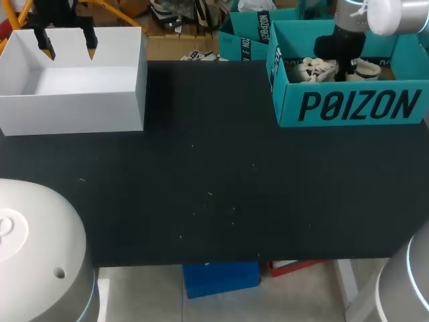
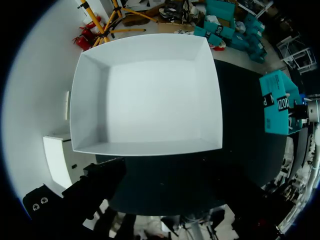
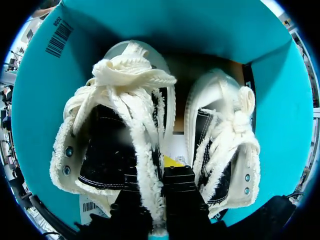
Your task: Take the shoe out of the shoebox, open the shoe tongue, remove and reinsert the insole, then place the shoe into the shoebox
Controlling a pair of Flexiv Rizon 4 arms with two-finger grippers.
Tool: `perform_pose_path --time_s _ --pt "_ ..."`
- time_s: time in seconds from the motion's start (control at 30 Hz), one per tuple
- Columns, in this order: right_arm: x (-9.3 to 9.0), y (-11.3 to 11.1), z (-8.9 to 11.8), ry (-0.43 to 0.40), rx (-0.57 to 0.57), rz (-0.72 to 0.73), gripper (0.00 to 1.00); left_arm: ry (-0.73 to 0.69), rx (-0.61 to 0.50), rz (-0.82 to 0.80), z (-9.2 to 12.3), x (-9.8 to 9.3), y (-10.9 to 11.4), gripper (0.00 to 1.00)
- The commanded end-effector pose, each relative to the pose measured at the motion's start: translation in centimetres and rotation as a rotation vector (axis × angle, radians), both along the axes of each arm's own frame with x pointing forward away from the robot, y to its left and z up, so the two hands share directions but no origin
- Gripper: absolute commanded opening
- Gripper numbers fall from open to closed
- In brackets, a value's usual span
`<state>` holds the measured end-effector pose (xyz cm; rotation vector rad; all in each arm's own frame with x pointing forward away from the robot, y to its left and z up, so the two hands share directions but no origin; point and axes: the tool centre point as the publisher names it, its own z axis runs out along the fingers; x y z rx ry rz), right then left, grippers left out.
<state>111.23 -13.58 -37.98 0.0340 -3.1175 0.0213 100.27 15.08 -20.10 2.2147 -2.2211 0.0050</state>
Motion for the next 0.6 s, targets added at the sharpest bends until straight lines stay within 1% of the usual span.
perform_pose_path --time_s 0.03,0.27,0.6 --pt "-0.8 -0.1 2.7 -0.006 -0.016 -0.002 0.0 0.001 0.003 0.002 0.1 -0.1 -0.1 1.0" --pt "-0.7 -0.6 6.0 -0.017 -0.041 -0.014 0.0 0.001 0.003 0.002 0.1 -0.1 -0.1 1.0" --pt "0.1 -1.1 12.4 -0.053 -0.078 -0.037 0.0 0.001 0.003 0.002 0.1 -0.1 -0.1 1.0"
